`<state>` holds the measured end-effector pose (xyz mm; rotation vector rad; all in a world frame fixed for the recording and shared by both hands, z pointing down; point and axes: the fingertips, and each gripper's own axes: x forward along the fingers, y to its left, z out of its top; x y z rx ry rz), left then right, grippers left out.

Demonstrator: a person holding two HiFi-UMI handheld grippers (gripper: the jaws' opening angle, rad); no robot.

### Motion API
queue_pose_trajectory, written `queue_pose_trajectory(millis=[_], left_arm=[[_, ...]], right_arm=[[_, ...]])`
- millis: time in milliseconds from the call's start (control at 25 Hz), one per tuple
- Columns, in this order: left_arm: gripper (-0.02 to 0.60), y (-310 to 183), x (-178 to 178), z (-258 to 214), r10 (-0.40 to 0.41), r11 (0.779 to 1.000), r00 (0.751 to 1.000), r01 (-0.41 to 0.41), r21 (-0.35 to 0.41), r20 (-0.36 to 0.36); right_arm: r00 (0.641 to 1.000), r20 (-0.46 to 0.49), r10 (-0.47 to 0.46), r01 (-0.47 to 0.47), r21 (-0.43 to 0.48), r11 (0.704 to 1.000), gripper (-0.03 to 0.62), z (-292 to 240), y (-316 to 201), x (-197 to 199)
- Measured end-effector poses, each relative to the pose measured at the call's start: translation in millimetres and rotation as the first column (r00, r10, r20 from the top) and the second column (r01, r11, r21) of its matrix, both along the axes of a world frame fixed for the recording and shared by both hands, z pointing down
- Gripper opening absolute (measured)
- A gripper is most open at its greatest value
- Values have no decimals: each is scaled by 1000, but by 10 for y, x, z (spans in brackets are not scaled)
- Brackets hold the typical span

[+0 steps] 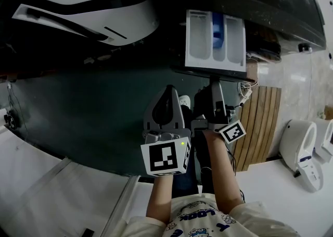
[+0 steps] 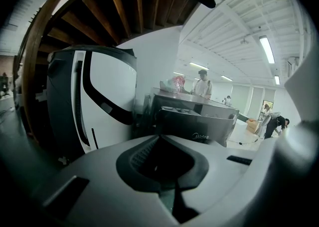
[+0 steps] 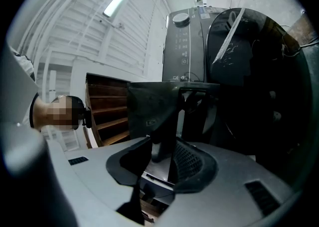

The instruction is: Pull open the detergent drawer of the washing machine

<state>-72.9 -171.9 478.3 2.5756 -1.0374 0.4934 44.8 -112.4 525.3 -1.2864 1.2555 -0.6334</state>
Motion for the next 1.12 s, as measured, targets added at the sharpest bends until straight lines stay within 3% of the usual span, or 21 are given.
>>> queue_pose_trajectory(millis=[360,640,840,1000,1120], left_arm=[[15,9,-39,-3,-25,1000,1000,25,-5,13],[15,13,19,-113,-34,999,999,34,9,6],[15,24,19,-203,-52,999,999,52,13,9],[15,28,-19,-252,-78,997,997,77,12,9],[15,55,-62,-292,-94,996,996,94,9,10]], right_arm=[[992,-107,-71,62,-84,995,141,5,-48,-54],[950,-241,-197,137,-245,960,156,-24,-123,-235],[858,-406,-314,123,-430,894,153,-12,-63,-332],[783,-485,-389,116,-501,858,149,-88,0,-388],[703,-554,-446,82,-560,825,124,-168,56,-419]])
